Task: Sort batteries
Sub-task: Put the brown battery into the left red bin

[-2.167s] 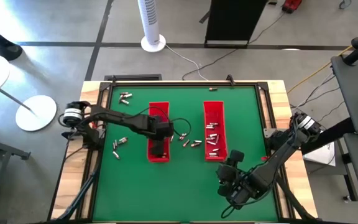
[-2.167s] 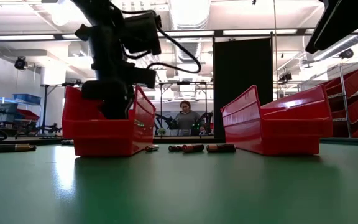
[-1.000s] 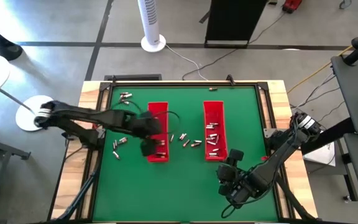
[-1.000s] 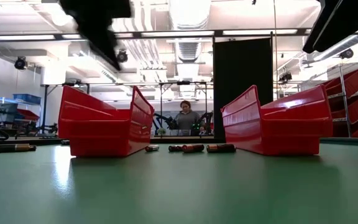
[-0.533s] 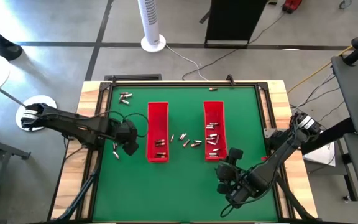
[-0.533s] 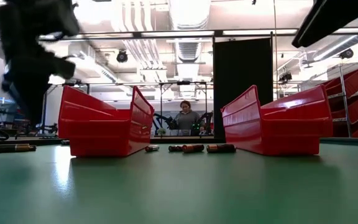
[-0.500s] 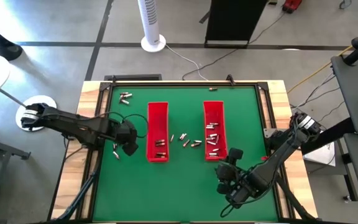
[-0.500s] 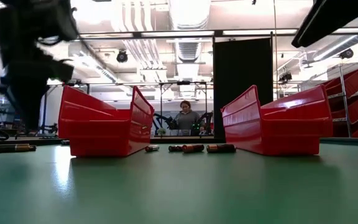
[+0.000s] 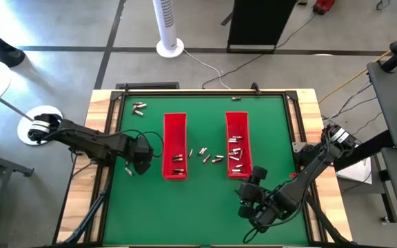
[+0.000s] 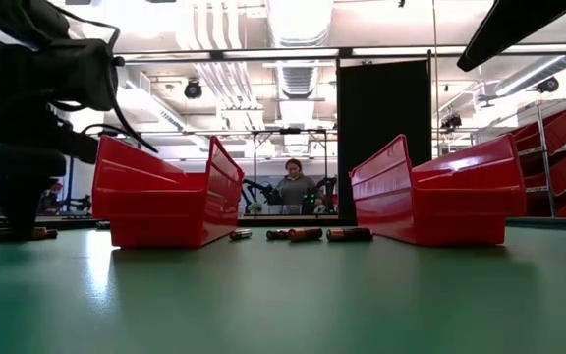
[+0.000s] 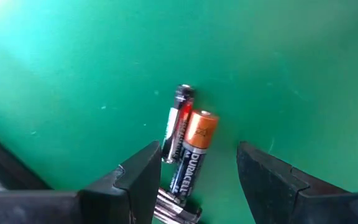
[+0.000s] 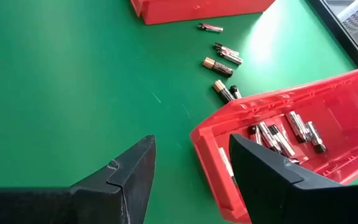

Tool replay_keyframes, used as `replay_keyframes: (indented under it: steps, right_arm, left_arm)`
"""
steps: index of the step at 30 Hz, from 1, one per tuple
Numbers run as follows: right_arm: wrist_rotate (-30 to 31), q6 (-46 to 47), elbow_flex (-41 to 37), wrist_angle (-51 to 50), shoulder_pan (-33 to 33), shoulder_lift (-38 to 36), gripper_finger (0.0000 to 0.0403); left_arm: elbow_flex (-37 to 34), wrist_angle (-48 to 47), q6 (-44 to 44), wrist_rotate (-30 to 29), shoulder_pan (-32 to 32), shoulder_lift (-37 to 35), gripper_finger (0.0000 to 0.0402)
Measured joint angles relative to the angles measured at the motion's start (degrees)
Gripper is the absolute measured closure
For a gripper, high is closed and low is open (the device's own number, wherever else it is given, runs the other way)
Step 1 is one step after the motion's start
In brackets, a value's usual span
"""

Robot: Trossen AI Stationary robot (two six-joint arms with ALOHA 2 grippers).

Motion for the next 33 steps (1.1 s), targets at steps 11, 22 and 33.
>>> replay_keyframes:
  steps: [11,22,33]
  right_arm:
    - [-0.3,-0.33,0.02,-0.07,-0.22,0.0,0.0204]
    - [-0.36,-1.22,0.02,-0.17,-0.76,0.0,0.0204]
    - [-2.99,-1.18,0.04,-0.18,-0.76,0.02,0.0204]
  left_arm:
    - [0.32,1.17,2.54,1.4,-0.11,1.63,0.0214]
    - [0.76,1.36,2.67,0.59,-0.16,1.51,0.0214]
    - [2.11,-2.44,-1.27,2.31,-1.69,-1.96,0.0214]
